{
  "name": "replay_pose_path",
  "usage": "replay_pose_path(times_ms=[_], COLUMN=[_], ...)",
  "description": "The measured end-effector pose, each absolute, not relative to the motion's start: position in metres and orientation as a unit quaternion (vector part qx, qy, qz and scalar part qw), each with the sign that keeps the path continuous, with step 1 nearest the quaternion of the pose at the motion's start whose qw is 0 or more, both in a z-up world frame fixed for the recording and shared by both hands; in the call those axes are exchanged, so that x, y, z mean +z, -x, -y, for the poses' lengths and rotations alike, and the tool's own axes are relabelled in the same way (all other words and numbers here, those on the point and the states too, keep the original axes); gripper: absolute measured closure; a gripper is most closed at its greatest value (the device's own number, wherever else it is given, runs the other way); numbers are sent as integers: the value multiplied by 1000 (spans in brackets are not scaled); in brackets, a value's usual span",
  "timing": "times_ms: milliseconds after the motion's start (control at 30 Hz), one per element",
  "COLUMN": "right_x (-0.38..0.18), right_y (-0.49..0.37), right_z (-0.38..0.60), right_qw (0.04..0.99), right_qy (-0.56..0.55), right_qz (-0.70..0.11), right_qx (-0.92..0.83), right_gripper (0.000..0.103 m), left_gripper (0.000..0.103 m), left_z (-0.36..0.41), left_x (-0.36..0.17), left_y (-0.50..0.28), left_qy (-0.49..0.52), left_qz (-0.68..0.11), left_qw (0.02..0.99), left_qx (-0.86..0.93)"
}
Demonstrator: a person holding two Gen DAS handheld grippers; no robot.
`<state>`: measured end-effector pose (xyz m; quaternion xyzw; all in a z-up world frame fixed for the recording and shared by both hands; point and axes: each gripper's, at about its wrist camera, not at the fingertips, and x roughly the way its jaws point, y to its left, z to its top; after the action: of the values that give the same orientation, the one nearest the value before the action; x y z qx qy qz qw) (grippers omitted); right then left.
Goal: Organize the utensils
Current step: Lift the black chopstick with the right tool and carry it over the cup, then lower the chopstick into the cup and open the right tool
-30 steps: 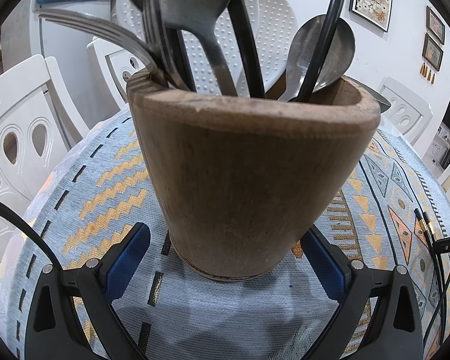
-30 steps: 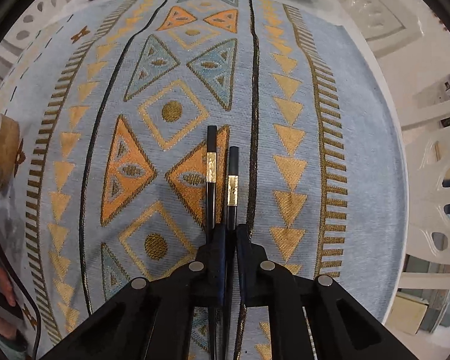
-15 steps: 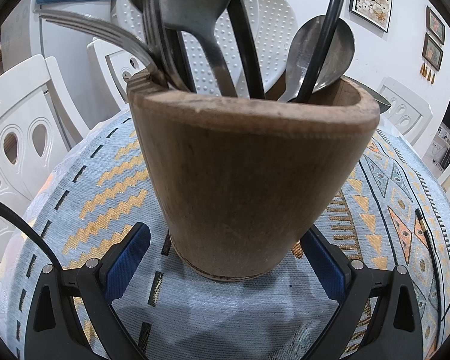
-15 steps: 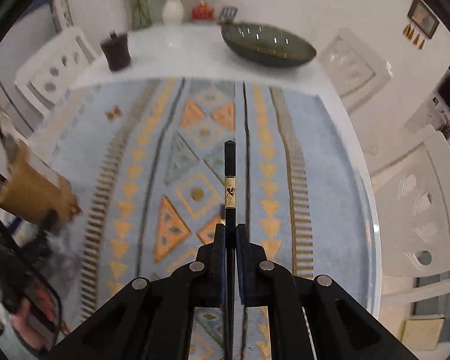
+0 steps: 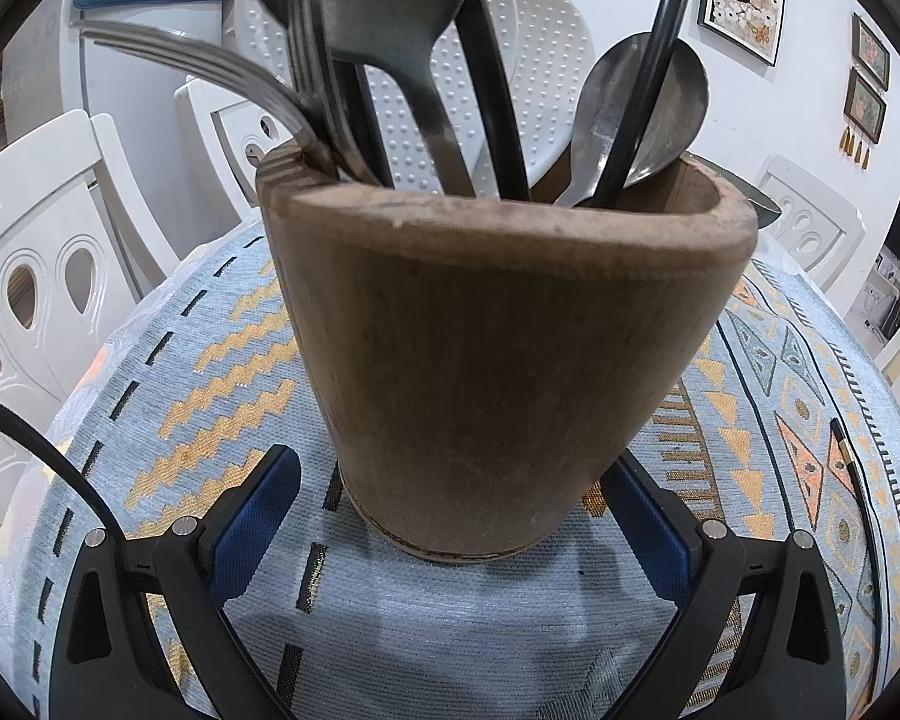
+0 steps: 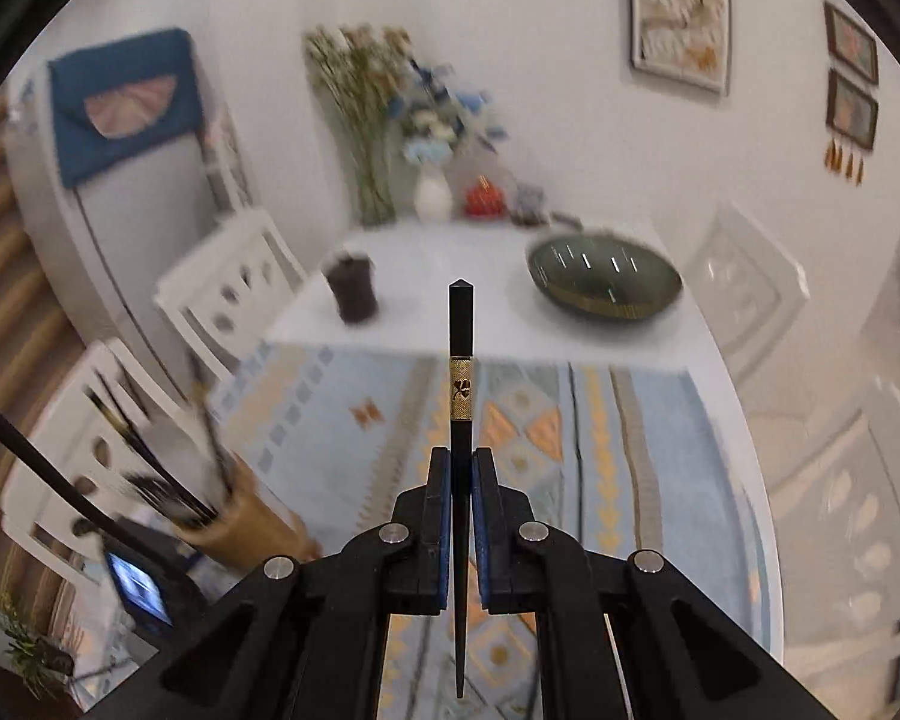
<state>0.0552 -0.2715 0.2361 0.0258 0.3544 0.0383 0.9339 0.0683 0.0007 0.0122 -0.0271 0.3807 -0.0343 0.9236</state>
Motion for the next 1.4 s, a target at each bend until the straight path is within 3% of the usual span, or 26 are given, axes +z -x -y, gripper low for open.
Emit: replay_pose_path(times_ms=[233,400,900,1400], right_x=[295,305,238,225], right_y=[-51,-58,-114,-110], right_z=[228,192,151,129], right_qw=[957,959,937,949], right_qy=[-21,-29,-127,-70], right_qz=[-269,-237,-293,-280], right_qx=[108,155,141,129], right_gripper=[97,97,97,97], left_gripper=[2,2,2,2], left_z=[-1,-1,3,6], left_x=[12,12,13,17], left_y=[-68,-68,-70,-72], left_qy=[27,27,27,29], left_qz=[-381,-380,-377,-367], left_qw=[924,924,925,929], left_qx=[-34,-34,-34,-34])
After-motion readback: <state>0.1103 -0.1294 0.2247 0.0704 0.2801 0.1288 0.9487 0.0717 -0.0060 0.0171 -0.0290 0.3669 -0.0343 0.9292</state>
